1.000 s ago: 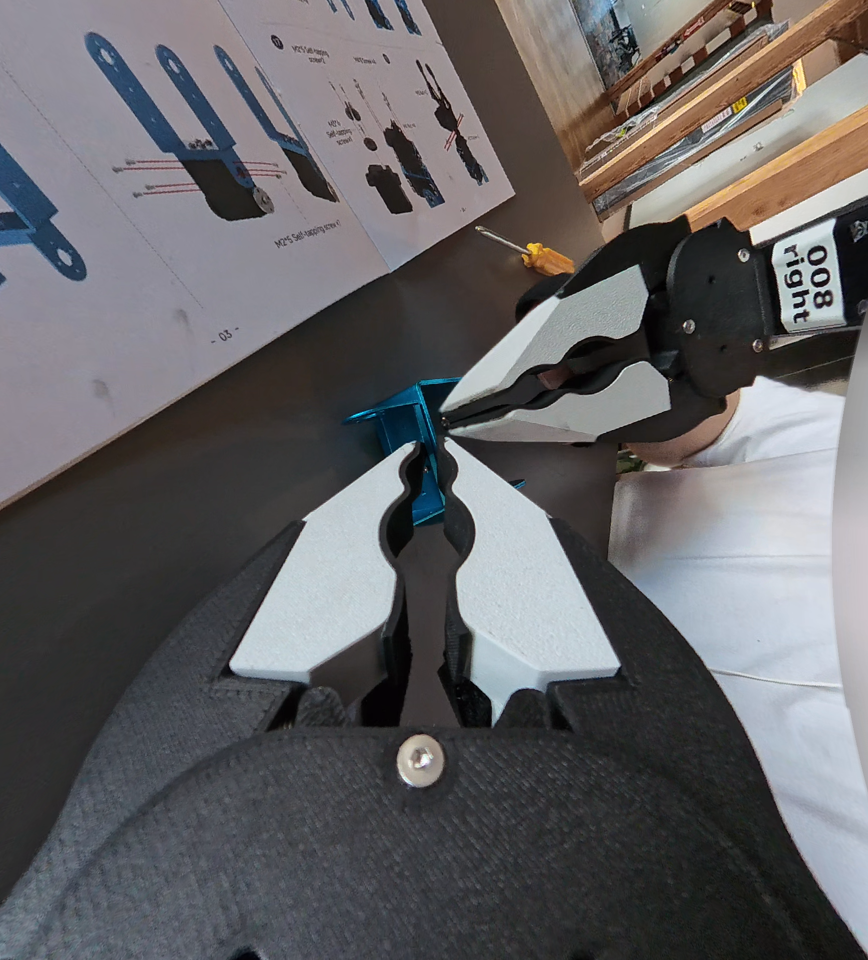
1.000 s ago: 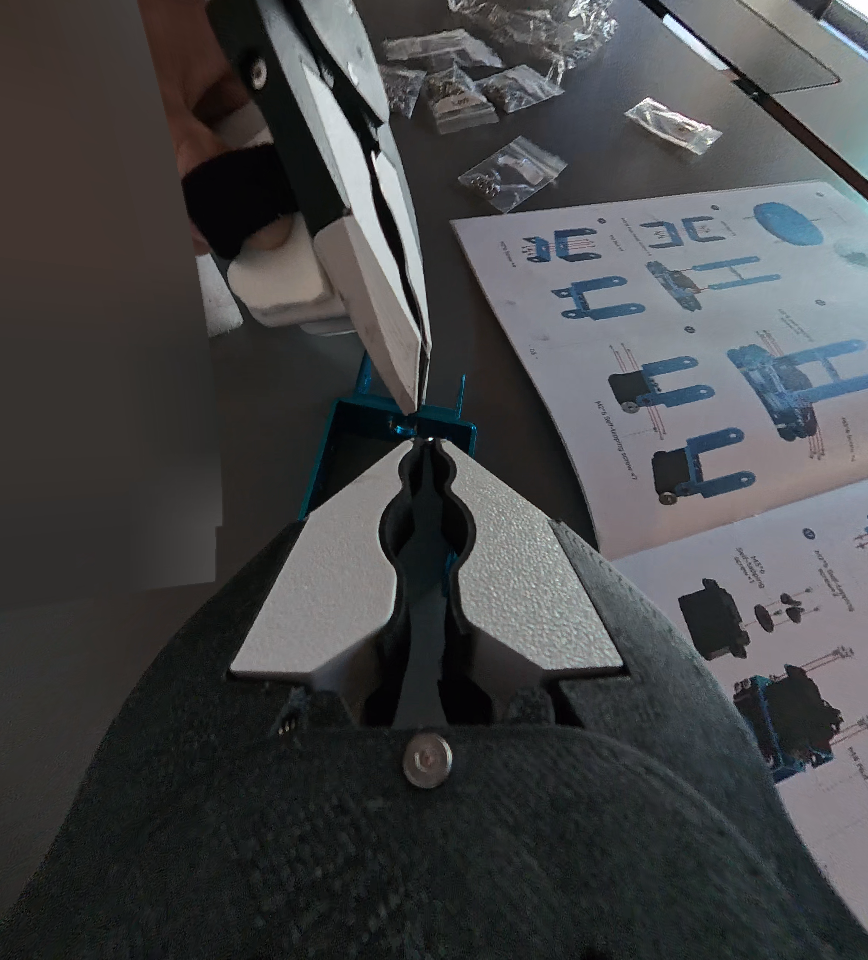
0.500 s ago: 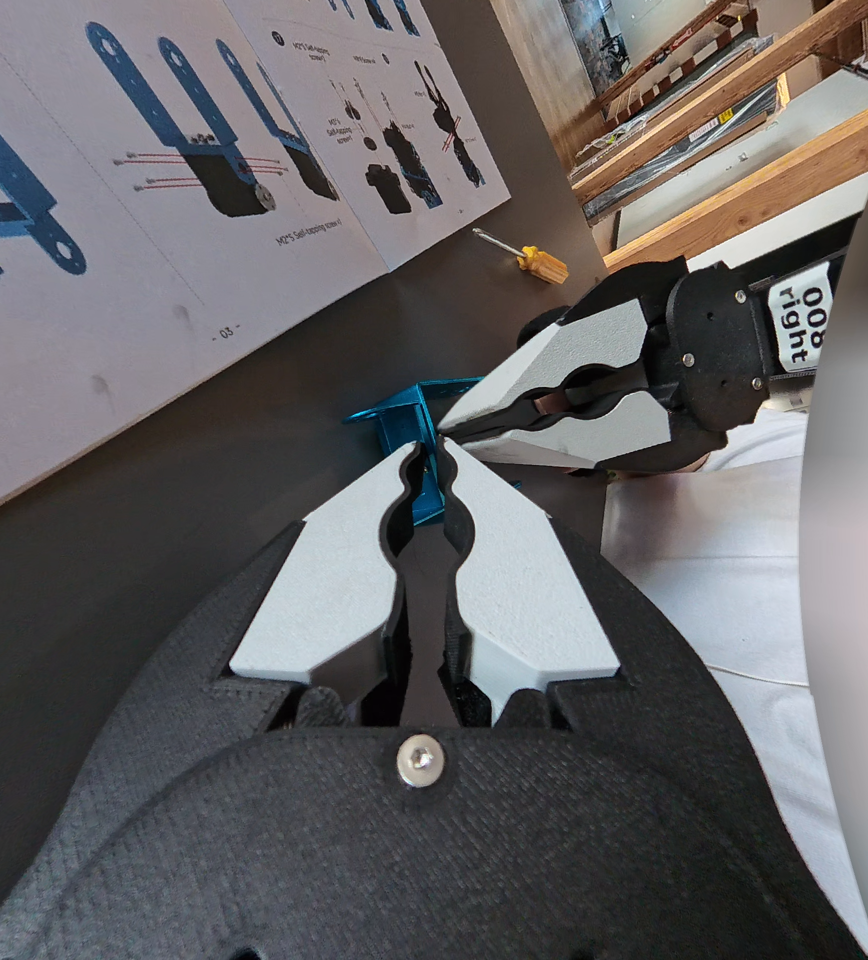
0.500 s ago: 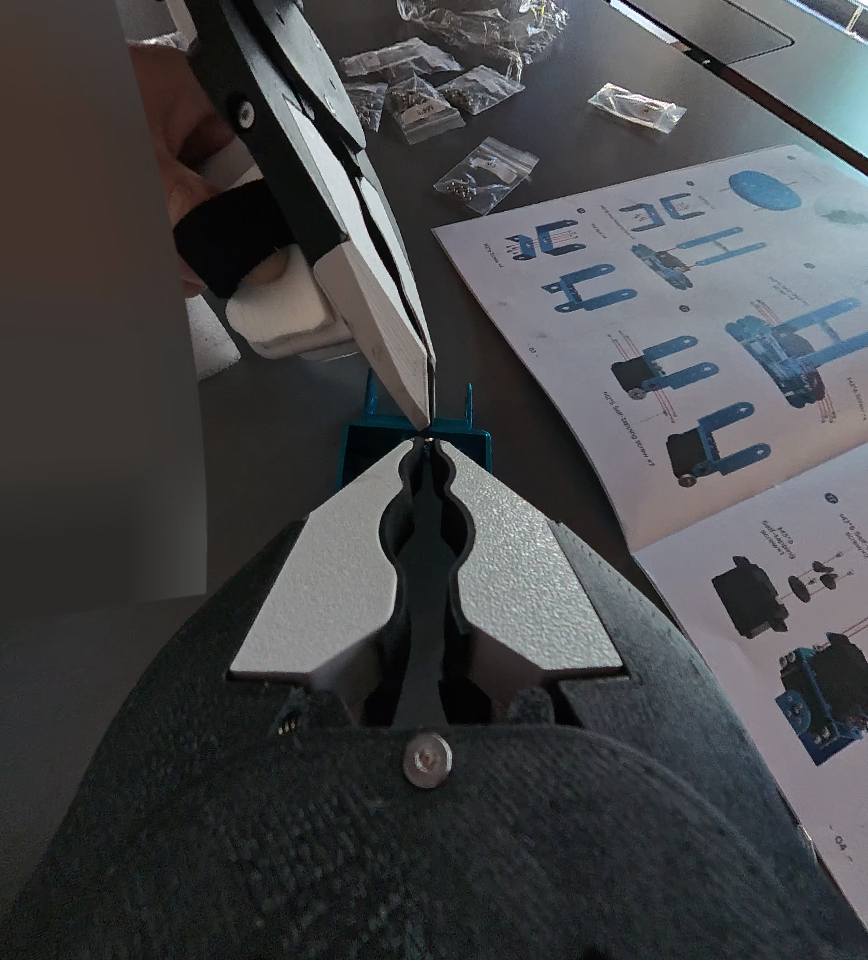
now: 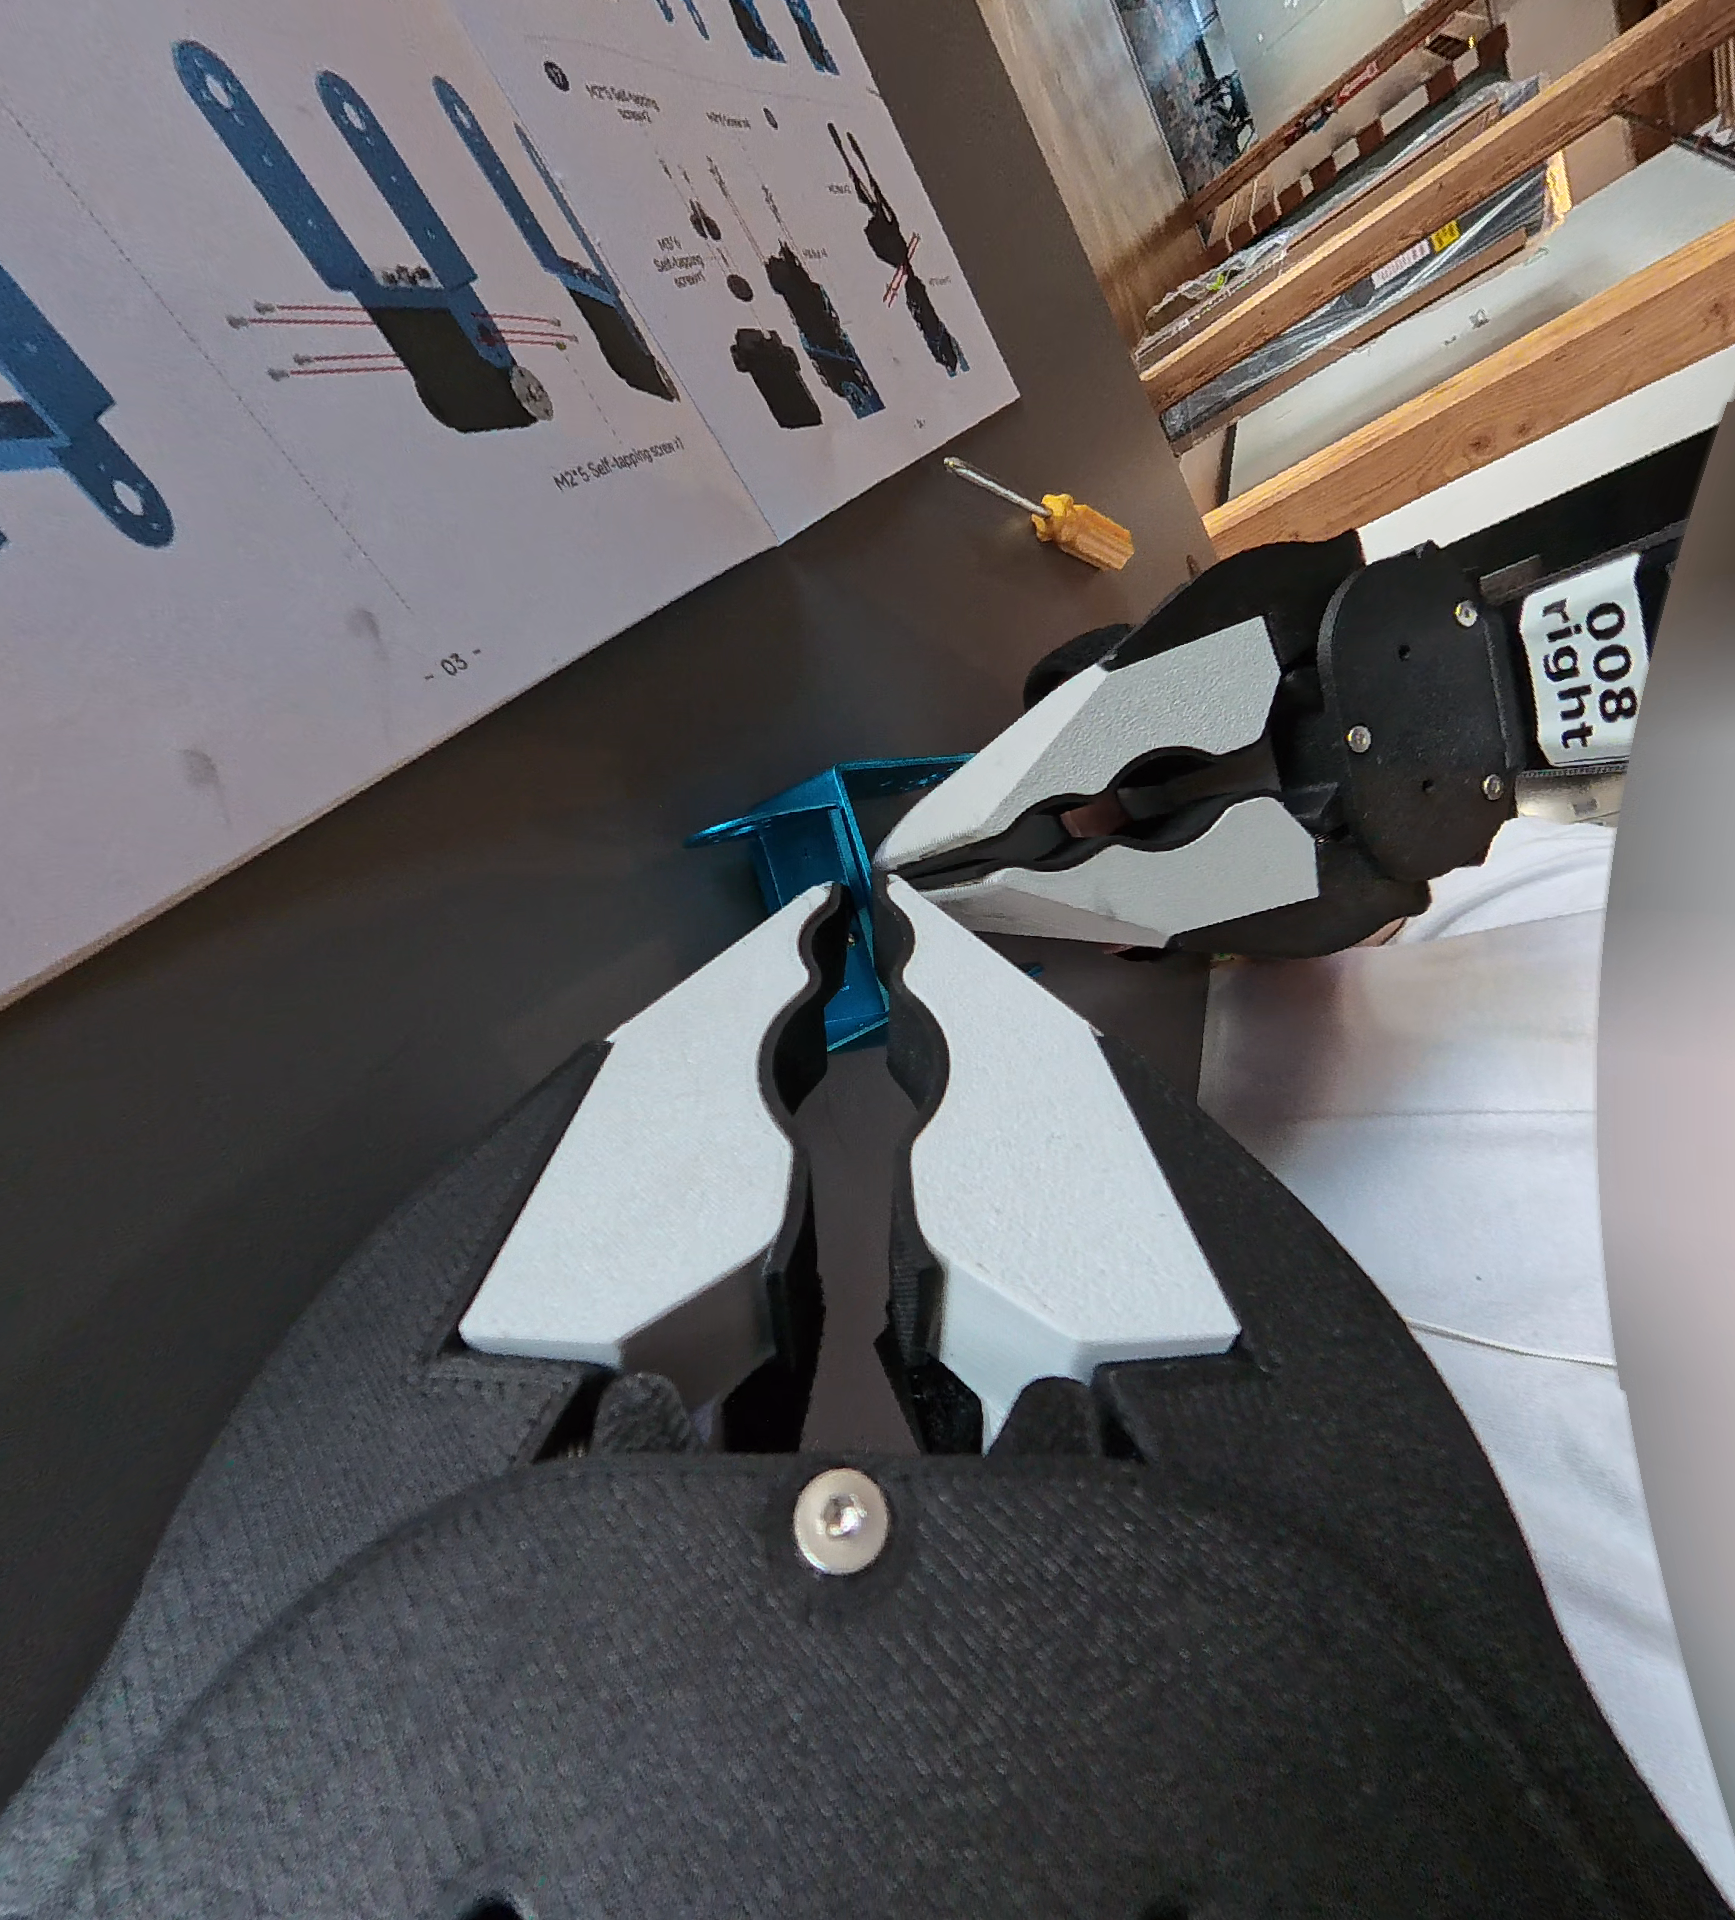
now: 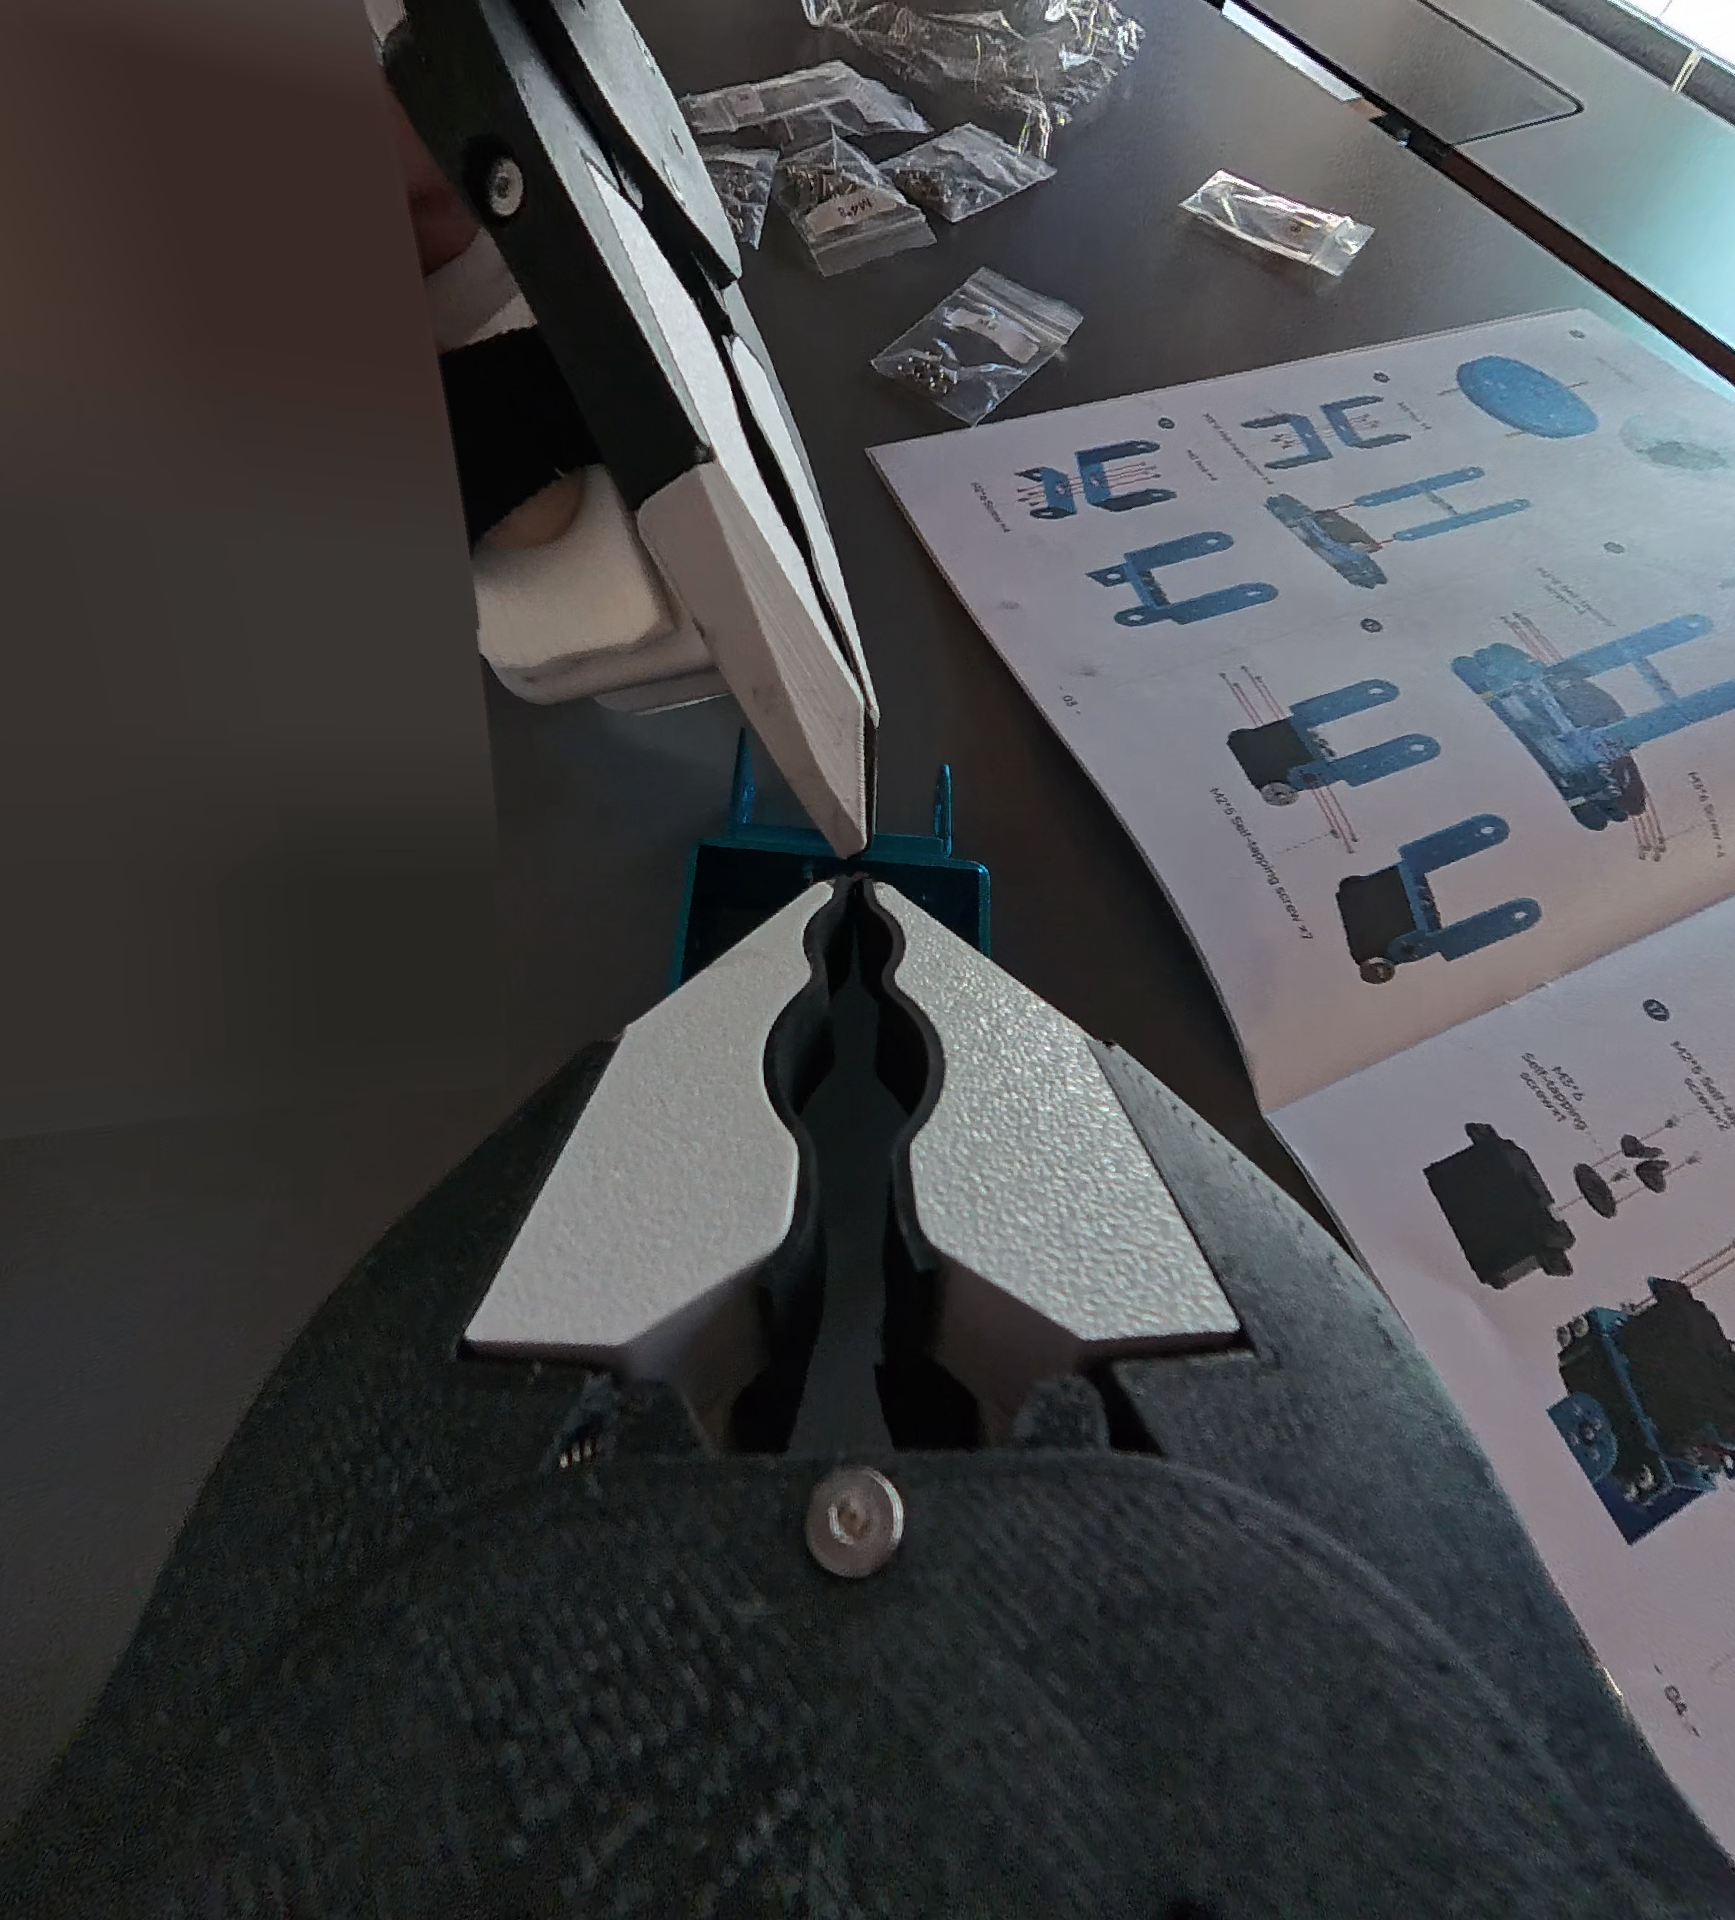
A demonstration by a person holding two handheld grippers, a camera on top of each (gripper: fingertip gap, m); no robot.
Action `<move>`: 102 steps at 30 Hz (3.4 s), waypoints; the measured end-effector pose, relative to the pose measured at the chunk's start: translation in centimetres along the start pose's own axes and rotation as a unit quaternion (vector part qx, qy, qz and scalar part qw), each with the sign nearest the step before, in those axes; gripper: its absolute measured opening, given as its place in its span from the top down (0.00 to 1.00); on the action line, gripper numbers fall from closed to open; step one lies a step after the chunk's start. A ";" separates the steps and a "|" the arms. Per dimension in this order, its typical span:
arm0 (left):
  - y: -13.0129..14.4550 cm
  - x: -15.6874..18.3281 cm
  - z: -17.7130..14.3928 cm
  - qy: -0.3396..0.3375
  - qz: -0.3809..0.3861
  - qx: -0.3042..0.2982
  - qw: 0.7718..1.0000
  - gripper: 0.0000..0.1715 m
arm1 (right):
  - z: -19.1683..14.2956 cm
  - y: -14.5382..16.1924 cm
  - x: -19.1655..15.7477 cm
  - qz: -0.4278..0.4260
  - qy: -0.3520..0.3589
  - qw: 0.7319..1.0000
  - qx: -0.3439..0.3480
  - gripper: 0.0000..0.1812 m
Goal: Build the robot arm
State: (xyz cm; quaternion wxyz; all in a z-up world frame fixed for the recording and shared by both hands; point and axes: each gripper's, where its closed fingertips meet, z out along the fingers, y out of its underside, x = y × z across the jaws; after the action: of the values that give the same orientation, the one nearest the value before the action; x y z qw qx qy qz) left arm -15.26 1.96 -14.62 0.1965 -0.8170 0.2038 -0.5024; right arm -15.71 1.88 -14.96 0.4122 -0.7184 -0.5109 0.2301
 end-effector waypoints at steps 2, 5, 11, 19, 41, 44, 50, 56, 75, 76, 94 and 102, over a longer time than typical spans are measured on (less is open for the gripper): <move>0.0 0.0 0.0 0.000 0.000 0.000 1.000 0.98 | 0.0 0.0 0.1 0.002 0.001 1.000 0.000 1.00; 0.0 0.0 0.0 0.000 0.000 0.000 1.000 0.98 | 0.0 0.0 0.2 0.009 -0.002 1.000 0.001 1.00; 0.0 0.0 0.0 0.001 -0.001 0.000 1.000 0.98 | 0.0 0.0 0.0 0.005 -0.004 1.000 0.000 1.00; 0.0 0.0 0.0 0.000 0.000 0.000 1.000 0.98 | 0.1 0.2 0.0 0.010 -0.008 1.000 -0.006 1.00; 0.1 0.1 0.0 -0.006 0.009 -0.002 1.000 0.98 | -1.3 2.4 -1.3 -0.079 -0.119 0.986 -0.088 0.97; 0.1 0.1 0.0 -0.005 0.009 -0.002 1.000 0.98 | -1.3 2.6 -1.7 -0.086 -0.154 0.978 -0.107 0.95; 0.1 0.1 0.0 -0.007 0.012 -0.002 1.000 0.98 | -1.5 2.4 -1.4 -0.227 -0.198 0.941 -0.158 0.95; 0.1 0.1 0.0 -0.011 0.017 -0.003 1.000 0.98 | -1.0 2.6 -1.7 -0.303 -0.252 0.898 -0.197 0.95; 0.2 0.2 0.0 -0.011 0.019 -0.005 1.000 0.98 | -0.6 2.9 -1.7 -0.326 -0.274 0.861 -0.278 0.97; 0.2 0.2 0.0 -0.011 0.019 -0.005 1.000 0.98 | -0.6 2.9 -1.8 -0.326 -0.275 0.860 -0.280 0.97; 0.3 0.2 0.1 -0.006 0.016 -0.006 1.000 0.98 | -1.0 2.2 -1.1 -0.313 -0.057 0.946 -0.058 1.00; 0.4 0.3 0.1 -0.004 0.018 -0.010 1.000 0.99 | -2.4 0.9 -2.0 -0.150 -0.210 0.966 -0.030 0.96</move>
State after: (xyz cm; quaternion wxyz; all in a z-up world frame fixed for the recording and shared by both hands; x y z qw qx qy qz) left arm -15.13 1.45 -14.61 0.1978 -0.8173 0.2224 -0.4934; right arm -14.17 -0.94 -14.56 0.3036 -0.5812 -0.6946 0.2959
